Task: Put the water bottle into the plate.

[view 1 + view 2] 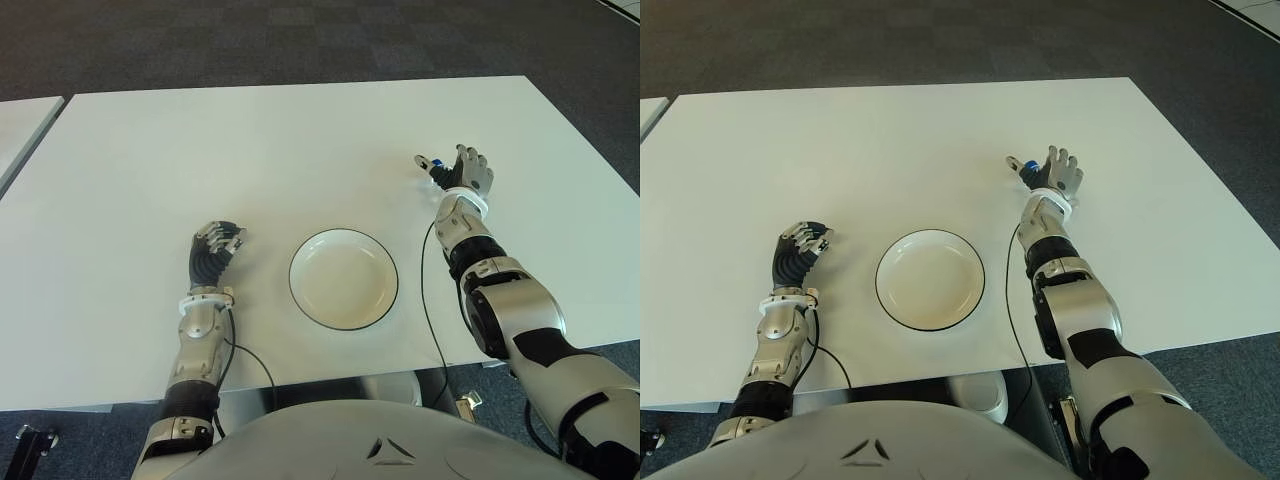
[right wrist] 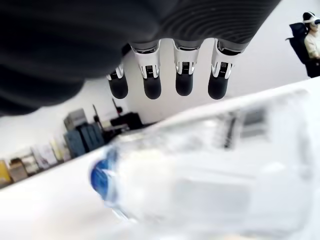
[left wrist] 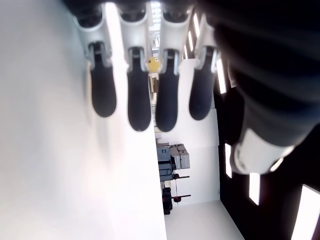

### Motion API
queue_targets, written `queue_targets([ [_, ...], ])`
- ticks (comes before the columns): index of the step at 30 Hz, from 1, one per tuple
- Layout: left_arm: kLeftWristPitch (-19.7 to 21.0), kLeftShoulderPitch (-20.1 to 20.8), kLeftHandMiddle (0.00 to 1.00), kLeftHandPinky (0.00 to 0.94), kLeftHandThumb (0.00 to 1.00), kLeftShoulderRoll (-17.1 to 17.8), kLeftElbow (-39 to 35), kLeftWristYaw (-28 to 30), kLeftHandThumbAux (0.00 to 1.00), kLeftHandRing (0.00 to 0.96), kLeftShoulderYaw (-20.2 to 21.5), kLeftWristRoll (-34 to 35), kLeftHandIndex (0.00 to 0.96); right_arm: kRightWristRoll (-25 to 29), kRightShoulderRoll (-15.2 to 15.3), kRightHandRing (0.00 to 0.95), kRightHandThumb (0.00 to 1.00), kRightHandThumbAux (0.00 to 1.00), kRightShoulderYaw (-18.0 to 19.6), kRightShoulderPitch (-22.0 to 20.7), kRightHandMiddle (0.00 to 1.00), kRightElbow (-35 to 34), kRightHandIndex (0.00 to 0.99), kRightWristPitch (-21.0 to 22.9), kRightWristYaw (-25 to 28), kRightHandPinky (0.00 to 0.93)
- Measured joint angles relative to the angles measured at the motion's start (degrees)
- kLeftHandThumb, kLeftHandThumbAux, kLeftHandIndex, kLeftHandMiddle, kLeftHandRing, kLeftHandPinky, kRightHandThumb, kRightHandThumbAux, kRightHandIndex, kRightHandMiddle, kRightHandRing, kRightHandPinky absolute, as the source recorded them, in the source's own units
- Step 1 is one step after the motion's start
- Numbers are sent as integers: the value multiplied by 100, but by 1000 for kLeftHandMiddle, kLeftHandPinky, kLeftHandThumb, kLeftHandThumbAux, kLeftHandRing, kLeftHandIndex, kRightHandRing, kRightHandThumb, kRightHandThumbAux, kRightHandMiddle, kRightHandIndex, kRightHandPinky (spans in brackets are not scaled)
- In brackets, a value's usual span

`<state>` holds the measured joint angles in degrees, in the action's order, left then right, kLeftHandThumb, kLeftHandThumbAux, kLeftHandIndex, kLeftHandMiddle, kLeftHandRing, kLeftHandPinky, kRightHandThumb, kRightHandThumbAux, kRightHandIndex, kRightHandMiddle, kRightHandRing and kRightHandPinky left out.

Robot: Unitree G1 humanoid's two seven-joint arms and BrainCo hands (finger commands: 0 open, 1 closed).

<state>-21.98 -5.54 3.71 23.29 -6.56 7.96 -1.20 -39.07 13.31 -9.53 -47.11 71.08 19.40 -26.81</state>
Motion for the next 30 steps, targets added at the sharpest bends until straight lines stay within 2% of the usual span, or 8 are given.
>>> queue_targets([
  [14,24,-50,464,480,835,-28,-44,0,676,493,29,38,432,40,5,0,610,204,-496,-76,0,432,0,160,360,0],
  [30,77,-100,461,477,835,-103,-162,-7,674,486,37,25,437,35,113,0,577,235,-775,-76,0,535,0,201,1015,0],
])
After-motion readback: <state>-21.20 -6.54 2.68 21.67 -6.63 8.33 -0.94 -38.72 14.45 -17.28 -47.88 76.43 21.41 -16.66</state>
